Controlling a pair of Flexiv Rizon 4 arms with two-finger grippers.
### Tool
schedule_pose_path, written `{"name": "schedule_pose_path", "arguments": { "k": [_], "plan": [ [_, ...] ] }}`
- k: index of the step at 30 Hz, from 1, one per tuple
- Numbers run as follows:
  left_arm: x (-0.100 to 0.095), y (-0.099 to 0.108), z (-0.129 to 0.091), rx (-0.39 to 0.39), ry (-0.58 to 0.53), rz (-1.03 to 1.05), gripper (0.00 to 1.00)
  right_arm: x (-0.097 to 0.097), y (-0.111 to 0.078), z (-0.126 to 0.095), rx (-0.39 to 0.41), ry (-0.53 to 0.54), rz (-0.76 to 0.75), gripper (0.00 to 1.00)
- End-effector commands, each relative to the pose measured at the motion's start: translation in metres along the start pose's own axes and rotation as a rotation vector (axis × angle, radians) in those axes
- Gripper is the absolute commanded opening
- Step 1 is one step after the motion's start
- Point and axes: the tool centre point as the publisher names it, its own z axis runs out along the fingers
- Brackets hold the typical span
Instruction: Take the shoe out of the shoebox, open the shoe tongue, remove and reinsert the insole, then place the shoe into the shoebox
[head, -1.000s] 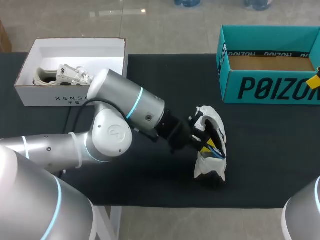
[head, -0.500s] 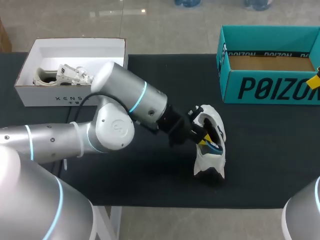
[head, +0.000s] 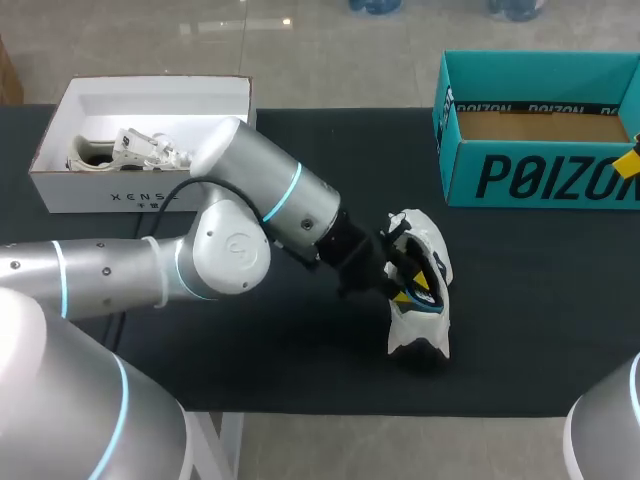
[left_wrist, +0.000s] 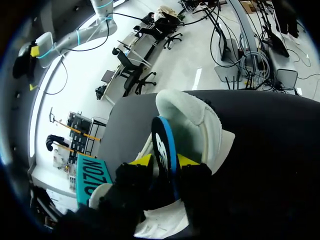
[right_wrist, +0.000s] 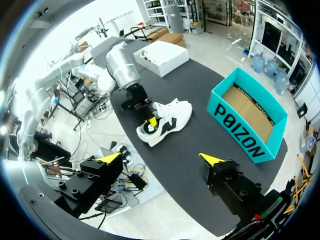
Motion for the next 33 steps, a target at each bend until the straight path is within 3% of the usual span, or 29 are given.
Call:
{"name": "schedule_pose_path", "arguments": {
  "k": [1, 7, 16, 21, 33],
  "plan": [
    [-0.006, -0.005, -0.020, -0.006, 0.019, 0.017, 1.00, -0.001, 0.002, 0.000, 0.006, 0.003, 0.001, 1.00],
    [-0.017, -0.015, -0.031, 0.024, 0.121, 0.068, 1.00, -0.001, 0.002, 0.000, 0.006, 0.003, 0.001, 1.00],
    [-0.019, -0.020, -0.039, -0.044, 0.443, 0.193, 1.00, -0.001, 0.002, 0.000, 0.006, 0.003, 0.001, 1.00],
    [-0.010, -0.023, -0.037, -0.074, 0.423, 0.175, 1.00, -0.001, 0.002, 0.000, 0.006, 0.003, 0.001, 1.00],
    [-0.010, -0.023, -0.037, -0.074, 0.423, 0.175, 1.00, -0.001, 0.002, 0.000, 0.006, 0.003, 0.001, 1.00]
  ]
}}
